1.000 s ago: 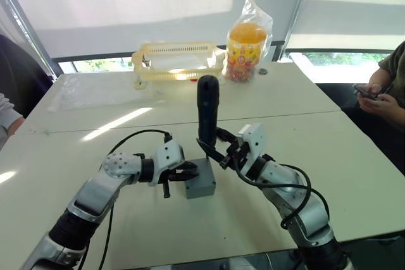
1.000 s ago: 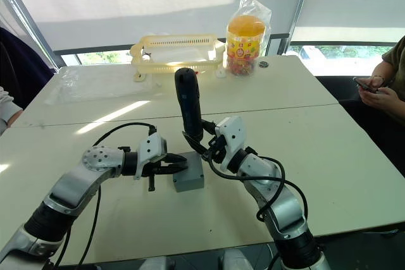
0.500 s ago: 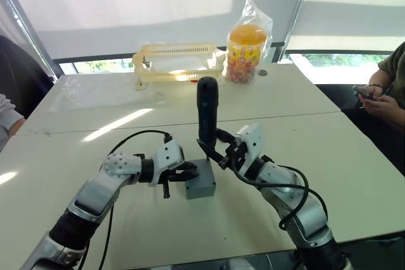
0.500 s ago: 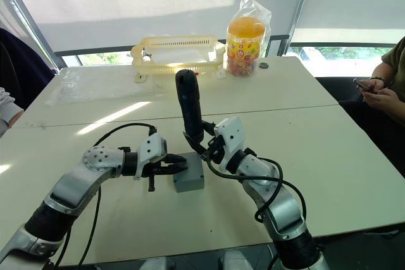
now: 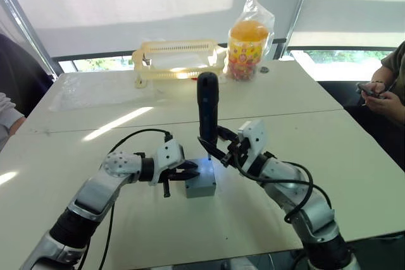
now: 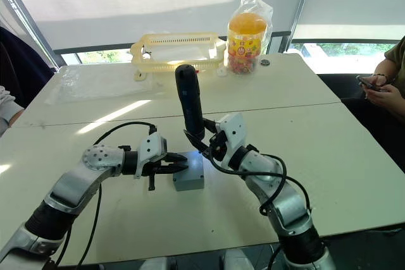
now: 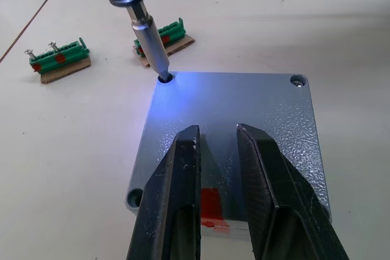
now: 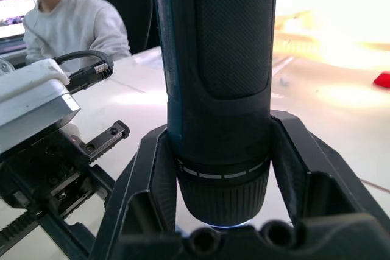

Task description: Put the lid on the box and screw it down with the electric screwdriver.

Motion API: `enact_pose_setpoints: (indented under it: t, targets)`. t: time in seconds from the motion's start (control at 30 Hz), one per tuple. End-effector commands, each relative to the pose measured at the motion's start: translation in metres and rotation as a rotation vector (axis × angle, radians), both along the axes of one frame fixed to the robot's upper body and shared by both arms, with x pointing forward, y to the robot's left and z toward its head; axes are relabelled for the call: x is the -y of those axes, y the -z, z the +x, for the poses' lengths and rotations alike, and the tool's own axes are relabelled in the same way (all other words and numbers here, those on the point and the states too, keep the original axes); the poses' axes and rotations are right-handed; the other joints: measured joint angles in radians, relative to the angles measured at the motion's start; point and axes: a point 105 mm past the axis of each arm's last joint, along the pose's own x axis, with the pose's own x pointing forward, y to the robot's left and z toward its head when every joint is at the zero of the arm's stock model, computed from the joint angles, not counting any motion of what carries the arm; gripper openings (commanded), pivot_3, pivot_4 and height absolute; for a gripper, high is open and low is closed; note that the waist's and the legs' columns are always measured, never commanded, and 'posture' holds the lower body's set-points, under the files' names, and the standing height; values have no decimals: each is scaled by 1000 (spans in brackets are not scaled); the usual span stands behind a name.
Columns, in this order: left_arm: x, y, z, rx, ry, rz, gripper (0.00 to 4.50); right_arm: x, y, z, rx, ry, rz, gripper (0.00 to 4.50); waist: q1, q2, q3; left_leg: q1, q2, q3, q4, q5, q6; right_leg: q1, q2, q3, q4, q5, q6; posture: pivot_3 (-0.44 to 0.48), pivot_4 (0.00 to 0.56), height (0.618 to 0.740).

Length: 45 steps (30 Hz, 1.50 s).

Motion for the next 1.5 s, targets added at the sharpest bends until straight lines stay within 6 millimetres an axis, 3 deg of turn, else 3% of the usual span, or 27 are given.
enact_pose_setpoints:
  t: [0.03,0.17,0.23,0.33,0.43,0.53,0.63,0.77,0.9,1.27,1.43,1.47,1.5]
  targets:
    - [-8,38,-6,-132,-28,93,935,6,-82,-23,195,-74,127,1761,0,1,1,-4,-1,0,0,0,0,-3,0,0,0,0,0,0,150,740]
    - [-6,36,-5,-130,-32,71,935,20,-108,-21,185,-70,189,1761,1,0,1,-11,-1,-2,2,0,0,-8,3,-5,0,0,1,0,150,740]
    - [-4,25,-3,-116,-39,24,935,33,-119,-16,157,-50,239,1761,1,1,1,-11,0,-3,1,0,0,-8,4,-6,0,0,1,0,150,740]
    - [-1,2,1,-95,-40,-46,935,57,-118,-7,46,-9,267,1761,1,1,5,-12,0,-3,1,0,0,-8,4,-6,1,1,0,0,150,740]
    - [0,-27,-2,-53,4,-73,935,78,-102,-8,-148,-29,185,1761,-1,0,15,-14,0,-2,3,0,0,-9,4,-6,0,1,0,0,150,740]
    - [-1,-62,-13,-14,80,-79,935,114,-73,-13,-463,13,36,1761,-1,1,30,-17,-1,-1,3,1,0,-12,3,-5,0,1,0,0,150,740]
    - [-1,-79,-23,-2,126,-63,935,143,-44,-22,-715,85,-65,1761,2,1,32,-32,0,-2,5,1,0,-27,6,-6,2,3,4,0,150,740]
    - [-3,-78,-33,-10,143,-22,935,175,-7,-23,-964,216,-61,1761,-5,2,33,-32,0,-1,5,-5,10,-28,8,-5,1,4,9,0,150,740]
    - [-8,-67,-32,-39,95,-21,935,193,22,-17,-1118,316,-51,1761,-6,2,34,-31,1,0,5,-6,12,-29,9,-2,2,4,9,0,150,740]
    - [-24,-48,-26,-88,-47,-56,935,197,42,-3,-1218,394,-126,1761,-2,2,35,-31,0,2,9,-5,10,-29,9,0,2,5,8,0,150,740]
    - [-36,-45,-20,-96,-117,-66,935,203,42,1,-1181,446,-190,4168,-1,2,35,-31,1,2,8,-5,10,-29,9,0,2,5,9,0,150,740]
    - [-39,-45,-18,-97,-134,-70,935,204,41,2,-1160,455,-200,4466,-1,2,35,-31,1,2,8,-5,10,-29,9,0,2,5,9,0,150,740]
    - [-43,-45,-14,-98,-158,-76,935,205,38,4,-1114,469,-226,4466,-1,2,35,-31,1,2,8,-5,10,-29,9,-1,2,5,9,0,150,740]
